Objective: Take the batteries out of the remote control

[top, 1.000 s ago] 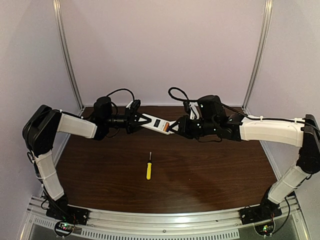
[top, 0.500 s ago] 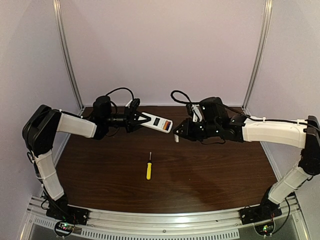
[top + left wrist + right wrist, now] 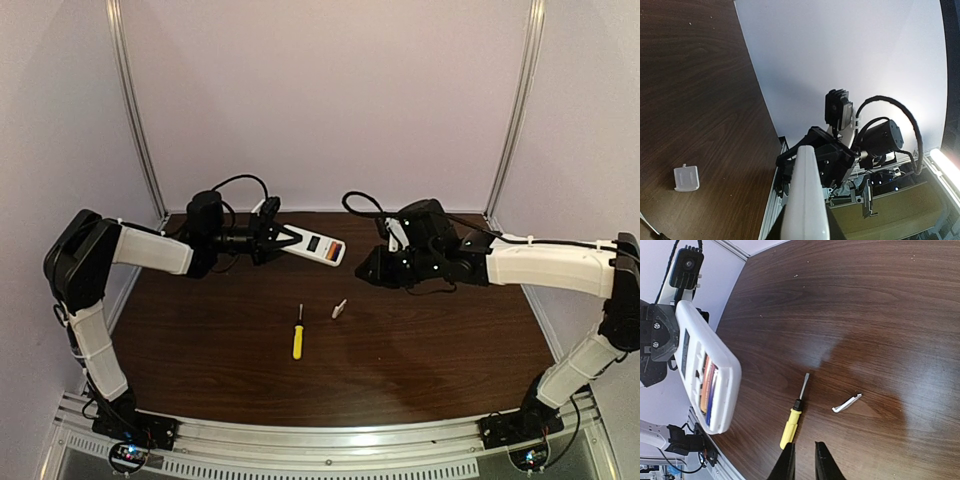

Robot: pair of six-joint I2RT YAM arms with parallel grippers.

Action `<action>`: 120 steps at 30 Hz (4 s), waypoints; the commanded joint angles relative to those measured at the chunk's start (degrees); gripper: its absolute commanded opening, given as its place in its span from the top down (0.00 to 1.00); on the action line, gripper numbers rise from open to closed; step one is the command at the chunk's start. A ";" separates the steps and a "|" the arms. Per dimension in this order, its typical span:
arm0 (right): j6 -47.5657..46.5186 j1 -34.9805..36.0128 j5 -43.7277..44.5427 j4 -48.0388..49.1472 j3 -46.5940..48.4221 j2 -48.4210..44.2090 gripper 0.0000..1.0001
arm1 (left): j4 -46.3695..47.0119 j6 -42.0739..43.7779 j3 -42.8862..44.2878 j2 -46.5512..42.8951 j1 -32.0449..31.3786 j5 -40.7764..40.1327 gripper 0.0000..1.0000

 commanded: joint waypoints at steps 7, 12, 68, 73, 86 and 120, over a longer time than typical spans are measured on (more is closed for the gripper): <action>-6.47 -0.38 2.29 -4.85 -0.01 -5.09 0.53 | -13.02 13.04 4.22 -4.54 0.18 -2.01 1.00; -7.49 -0.98 0.71 -3.80 -1.70 -7.26 0.27 | -14.06 14.33 4.25 -4.54 0.11 -2.72 1.00; -1.95 -6.65 17.60 -2.57 -20.26 -26.07 0.00 | -16.58 15.20 21.24 23.76 -9.59 -32.13 0.97; -2.25 -6.65 17.36 -2.55 -19.99 -25.60 0.00 | -18.41 16.15 21.64 24.58 -8.39 -32.01 0.91; -2.58 -6.74 17.30 -3.01 -19.79 -25.21 0.00 | -24.37 20.15 20.97 24.37 -6.65 -32.35 0.63; -4.92 -6.74 19.69 -3.18 -21.11 -25.98 0.00 | -63.98 45.53 10.06 -0.30 -12.22 -60.49 0.35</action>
